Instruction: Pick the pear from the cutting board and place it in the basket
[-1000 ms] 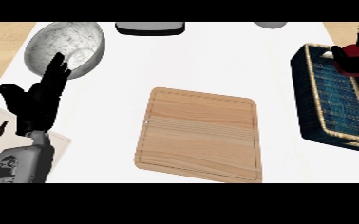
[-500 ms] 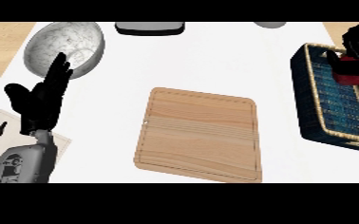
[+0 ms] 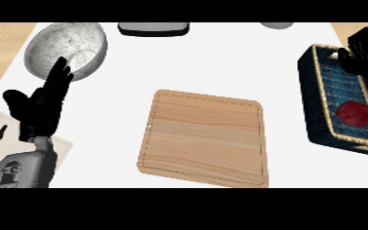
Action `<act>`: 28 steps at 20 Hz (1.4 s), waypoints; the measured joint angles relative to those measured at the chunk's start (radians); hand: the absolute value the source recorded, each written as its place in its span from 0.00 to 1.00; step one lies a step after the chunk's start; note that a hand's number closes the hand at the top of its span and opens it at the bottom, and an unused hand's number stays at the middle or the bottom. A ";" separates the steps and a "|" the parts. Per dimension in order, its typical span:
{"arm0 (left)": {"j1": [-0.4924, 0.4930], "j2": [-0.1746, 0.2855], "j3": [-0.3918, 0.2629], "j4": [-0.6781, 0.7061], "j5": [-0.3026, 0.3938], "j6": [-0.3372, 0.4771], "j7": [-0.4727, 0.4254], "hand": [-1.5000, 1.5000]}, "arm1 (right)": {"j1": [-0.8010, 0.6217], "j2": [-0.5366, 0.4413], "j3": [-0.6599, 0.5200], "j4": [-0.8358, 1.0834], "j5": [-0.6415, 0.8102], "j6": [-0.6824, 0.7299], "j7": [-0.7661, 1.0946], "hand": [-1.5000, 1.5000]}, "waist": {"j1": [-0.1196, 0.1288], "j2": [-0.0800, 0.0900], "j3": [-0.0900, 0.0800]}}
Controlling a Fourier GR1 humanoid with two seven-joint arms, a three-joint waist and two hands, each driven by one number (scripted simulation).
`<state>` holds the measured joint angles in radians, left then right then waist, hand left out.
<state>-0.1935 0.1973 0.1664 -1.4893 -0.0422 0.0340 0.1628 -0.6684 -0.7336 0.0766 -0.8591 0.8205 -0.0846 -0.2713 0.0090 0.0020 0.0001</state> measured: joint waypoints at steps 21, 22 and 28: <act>-0.001 -0.009 -0.002 -0.002 -0.005 0.001 0.002 0.50 | -0.065 0.049 -0.068 0.199 0.155 0.052 -0.071 1.00 | -0.002 -0.001 0.000; -0.009 -0.005 0.001 0.006 -0.003 -0.003 0.000 0.50 | -0.068 0.048 -0.073 0.224 0.160 0.051 -0.076 1.00 | 0.000 0.000 0.000; -0.026 -0.012 -0.001 0.036 -0.009 0.003 -0.012 0.50 | -0.091 0.049 -0.083 0.298 0.198 0.086 -0.023 1.00 | 0.001 0.001 0.000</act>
<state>-0.2192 0.1855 0.1657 -1.4534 -0.0511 0.0374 0.1506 -0.7590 -0.6848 -0.0067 -0.5615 1.0187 0.0017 -0.2944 0.0102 0.0029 0.0002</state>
